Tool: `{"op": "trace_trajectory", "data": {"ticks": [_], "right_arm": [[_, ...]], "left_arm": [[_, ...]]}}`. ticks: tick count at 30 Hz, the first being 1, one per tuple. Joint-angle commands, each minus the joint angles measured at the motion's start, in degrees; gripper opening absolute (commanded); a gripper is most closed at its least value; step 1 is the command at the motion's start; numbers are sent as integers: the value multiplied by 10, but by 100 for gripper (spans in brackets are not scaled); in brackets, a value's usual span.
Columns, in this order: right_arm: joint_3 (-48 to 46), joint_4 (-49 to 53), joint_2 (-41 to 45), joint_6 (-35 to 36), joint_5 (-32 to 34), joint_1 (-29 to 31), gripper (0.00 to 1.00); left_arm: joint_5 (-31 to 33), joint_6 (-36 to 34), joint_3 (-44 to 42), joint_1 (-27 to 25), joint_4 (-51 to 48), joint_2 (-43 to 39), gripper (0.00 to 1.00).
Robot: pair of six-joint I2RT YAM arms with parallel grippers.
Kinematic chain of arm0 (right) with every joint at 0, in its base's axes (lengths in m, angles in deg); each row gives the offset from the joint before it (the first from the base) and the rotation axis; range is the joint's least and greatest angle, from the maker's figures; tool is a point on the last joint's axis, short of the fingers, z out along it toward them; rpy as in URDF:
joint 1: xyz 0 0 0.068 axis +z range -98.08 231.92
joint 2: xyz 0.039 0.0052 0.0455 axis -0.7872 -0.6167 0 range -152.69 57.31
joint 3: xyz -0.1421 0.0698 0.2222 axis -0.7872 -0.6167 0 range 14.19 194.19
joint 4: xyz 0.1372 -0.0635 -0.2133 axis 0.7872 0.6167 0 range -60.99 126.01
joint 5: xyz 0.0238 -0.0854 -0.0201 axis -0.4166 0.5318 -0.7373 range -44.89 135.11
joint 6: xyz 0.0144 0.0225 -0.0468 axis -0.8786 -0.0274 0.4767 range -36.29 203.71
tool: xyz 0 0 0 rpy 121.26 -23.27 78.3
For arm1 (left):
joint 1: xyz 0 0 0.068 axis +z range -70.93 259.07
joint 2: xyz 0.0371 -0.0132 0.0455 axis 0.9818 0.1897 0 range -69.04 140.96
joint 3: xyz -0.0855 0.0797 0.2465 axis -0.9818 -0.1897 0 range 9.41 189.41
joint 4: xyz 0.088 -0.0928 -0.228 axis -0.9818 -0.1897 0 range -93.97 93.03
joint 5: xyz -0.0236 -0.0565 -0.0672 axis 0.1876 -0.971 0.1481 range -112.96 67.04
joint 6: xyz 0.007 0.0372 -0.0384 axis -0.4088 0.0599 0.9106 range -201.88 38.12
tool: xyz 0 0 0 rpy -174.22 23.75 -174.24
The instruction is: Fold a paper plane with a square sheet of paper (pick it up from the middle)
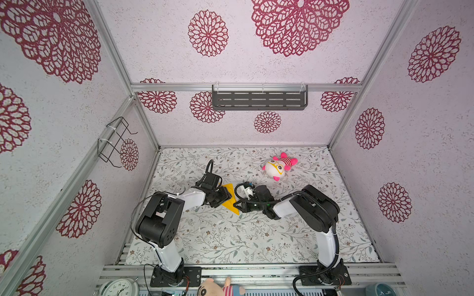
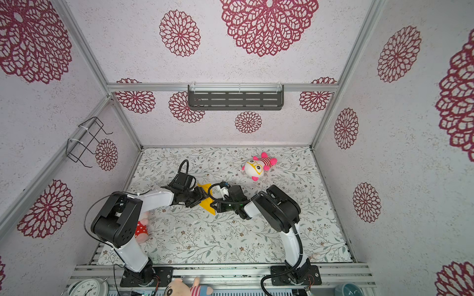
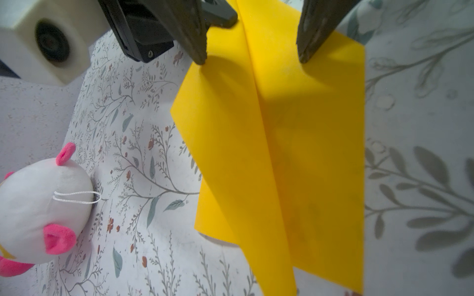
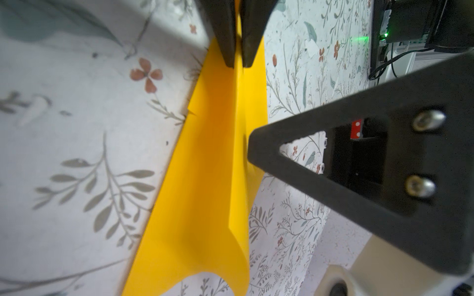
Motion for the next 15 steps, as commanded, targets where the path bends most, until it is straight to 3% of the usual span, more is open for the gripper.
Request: {"op": "trace_trajectory", "data": {"ticks": [1, 8, 15], "right_arm": [[-2, 10, 7, -22, -10, -9, 10], [-7, -4, 17, -20, -50, -17, 10], [-4, 26, 25, 12, -81, -20, 10]], "left_arm": [[39, -11, -32, -4, -109, 38, 60], [-23, 0, -12, -5, -46, -79, 60], [-45, 29, -67, -4, 33, -92, 55]]}}
